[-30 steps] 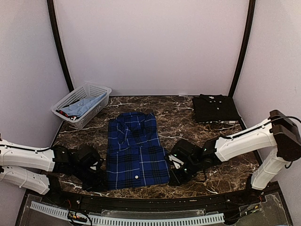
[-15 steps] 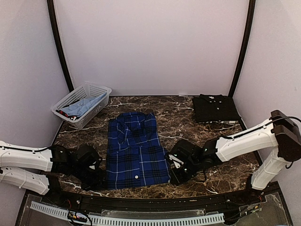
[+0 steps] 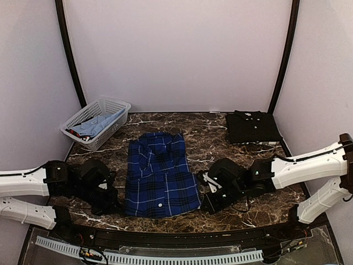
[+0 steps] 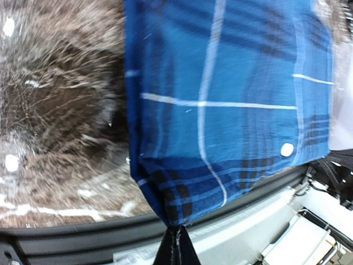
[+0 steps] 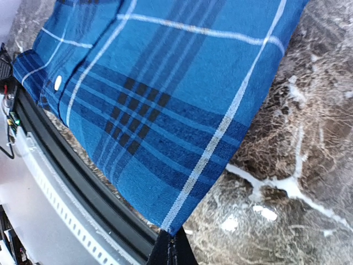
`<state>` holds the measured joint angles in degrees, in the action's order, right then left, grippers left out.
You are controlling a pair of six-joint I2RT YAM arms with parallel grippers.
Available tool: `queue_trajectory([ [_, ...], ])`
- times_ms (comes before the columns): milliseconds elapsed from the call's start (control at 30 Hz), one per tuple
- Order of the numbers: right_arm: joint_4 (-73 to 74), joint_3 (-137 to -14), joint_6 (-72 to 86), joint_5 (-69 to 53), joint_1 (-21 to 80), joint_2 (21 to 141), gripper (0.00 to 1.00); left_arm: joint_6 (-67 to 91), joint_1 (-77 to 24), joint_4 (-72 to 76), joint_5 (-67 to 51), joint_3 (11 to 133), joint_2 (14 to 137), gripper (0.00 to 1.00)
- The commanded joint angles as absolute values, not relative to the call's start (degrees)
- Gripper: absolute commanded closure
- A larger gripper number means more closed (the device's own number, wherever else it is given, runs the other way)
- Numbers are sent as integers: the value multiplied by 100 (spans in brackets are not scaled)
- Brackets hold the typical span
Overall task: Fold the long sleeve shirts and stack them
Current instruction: Fold the 2/3-rectangle-folded shirt at the center of the board.
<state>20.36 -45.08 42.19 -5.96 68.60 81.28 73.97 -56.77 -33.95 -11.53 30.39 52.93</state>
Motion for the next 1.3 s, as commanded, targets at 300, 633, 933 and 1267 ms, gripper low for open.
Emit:
queue_trajectory([
  [300, 2673, -6956, 2992, -421, 5271, 8676, 100, 5297, -4235, -3990, -576, 5333, 6236, 100],
  [633, 1684, -10284, 2620, -1189, 3955, 12633, 100, 4057, -2385, -2045, -23, 7184, 10001, 100],
  [933, 1497, -10935, 2940, -1628, 3920, 14075, 100, 4531, -2403, -1648, 112, 7515, 11461, 100],
  [1267, 497, -7136, 3107, -1356, 4091, 11691, 100, 5498, -3693, -1191, 57, 5861, 10389, 100],
])
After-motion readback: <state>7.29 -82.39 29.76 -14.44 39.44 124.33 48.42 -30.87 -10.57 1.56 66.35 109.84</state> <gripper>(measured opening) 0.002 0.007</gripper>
